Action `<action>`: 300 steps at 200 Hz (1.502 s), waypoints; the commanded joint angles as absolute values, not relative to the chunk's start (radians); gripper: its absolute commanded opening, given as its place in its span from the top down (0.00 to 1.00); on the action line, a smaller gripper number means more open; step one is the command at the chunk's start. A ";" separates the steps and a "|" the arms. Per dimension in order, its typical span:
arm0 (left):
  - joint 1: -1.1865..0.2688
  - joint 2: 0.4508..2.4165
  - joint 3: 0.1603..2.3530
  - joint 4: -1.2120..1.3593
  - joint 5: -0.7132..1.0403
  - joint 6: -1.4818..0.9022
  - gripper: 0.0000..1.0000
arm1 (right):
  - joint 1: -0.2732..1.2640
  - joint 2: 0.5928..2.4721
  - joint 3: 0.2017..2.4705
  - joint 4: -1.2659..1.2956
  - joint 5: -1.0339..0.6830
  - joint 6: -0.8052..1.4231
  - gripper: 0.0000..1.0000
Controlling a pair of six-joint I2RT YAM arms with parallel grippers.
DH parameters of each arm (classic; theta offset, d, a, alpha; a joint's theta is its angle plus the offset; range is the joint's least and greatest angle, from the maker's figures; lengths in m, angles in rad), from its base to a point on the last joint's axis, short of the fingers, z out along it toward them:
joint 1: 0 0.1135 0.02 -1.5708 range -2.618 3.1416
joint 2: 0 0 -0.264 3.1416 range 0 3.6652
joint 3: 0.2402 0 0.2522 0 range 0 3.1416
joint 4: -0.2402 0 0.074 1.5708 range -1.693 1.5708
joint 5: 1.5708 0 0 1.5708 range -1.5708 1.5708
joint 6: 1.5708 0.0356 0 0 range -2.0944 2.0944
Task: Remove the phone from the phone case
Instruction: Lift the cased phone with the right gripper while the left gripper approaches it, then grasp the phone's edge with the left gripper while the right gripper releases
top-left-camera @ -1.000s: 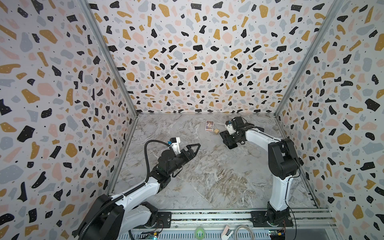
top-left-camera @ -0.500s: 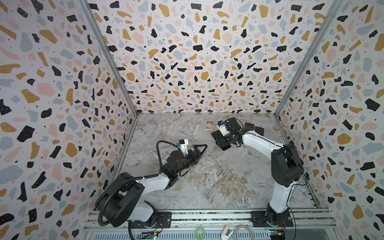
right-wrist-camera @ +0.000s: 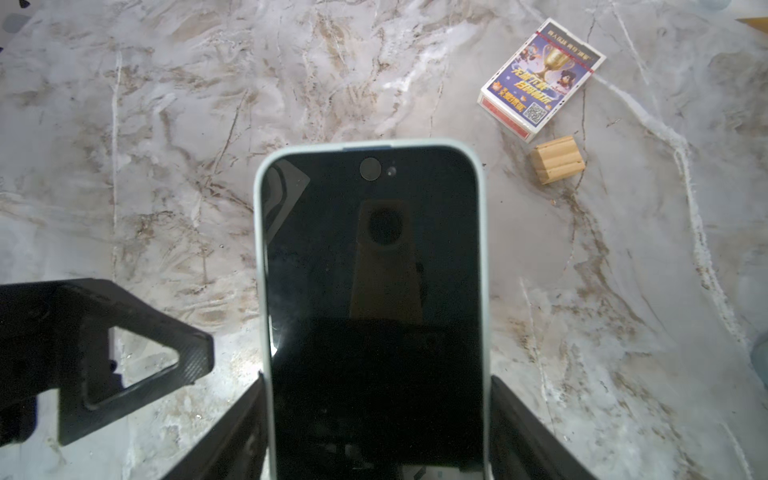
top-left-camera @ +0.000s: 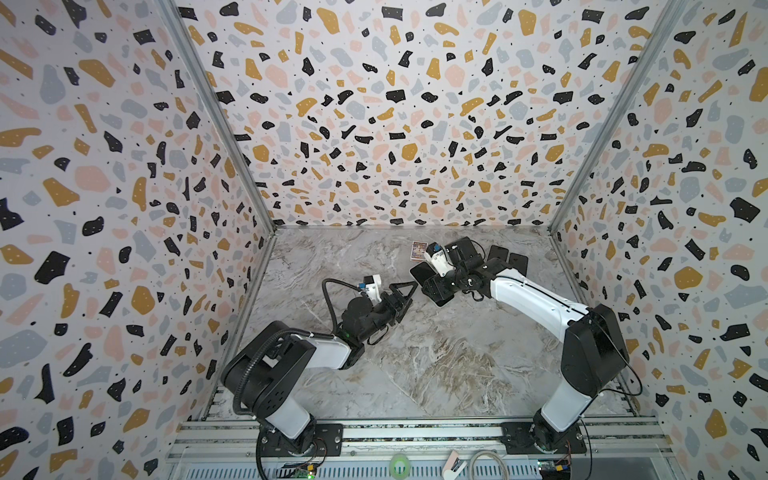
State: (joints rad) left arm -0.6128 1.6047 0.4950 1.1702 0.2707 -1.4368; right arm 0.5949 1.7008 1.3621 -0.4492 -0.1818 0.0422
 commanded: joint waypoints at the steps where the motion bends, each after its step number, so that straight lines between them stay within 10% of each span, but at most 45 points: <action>1: -0.618 1.628 0.526 1.256 0.270 -1.447 0.10 | 0.612 1.645 1.362 -0.460 -0.210 0.046 0.68; 300: -0.617 1.610 0.562 1.074 0.237 -1.308 0.89 | 0.705 1.565 1.312 -0.507 -0.216 0.020 0.71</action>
